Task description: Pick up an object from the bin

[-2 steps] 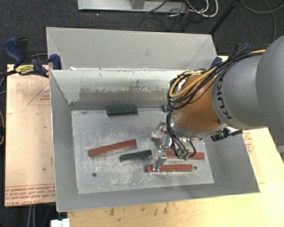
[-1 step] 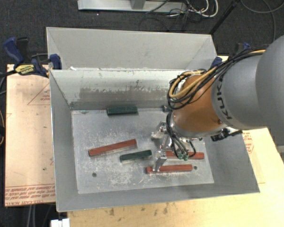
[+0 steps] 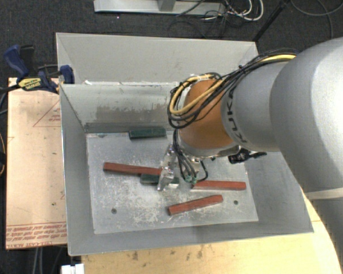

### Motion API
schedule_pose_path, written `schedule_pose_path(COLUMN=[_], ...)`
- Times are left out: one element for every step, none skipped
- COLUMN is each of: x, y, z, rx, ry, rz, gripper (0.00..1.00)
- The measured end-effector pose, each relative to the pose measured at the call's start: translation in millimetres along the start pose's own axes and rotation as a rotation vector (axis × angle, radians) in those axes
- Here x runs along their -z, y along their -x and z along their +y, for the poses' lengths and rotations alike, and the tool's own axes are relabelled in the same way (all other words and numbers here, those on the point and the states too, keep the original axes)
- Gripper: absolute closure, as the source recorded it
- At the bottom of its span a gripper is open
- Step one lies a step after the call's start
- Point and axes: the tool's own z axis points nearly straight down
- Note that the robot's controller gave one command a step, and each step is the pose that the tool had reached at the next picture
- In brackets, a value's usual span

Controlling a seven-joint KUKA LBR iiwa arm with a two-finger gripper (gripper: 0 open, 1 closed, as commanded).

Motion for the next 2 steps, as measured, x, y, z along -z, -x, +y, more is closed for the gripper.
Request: schedule_pose_path(x=[0.0,182.2], y=[0.0,31.7], z=[0.0,-22.9], rx=[0.000,-0.054], ry=[0.000,-0.008], rz=[0.000,0.023], gripper=[1.00,1.00])
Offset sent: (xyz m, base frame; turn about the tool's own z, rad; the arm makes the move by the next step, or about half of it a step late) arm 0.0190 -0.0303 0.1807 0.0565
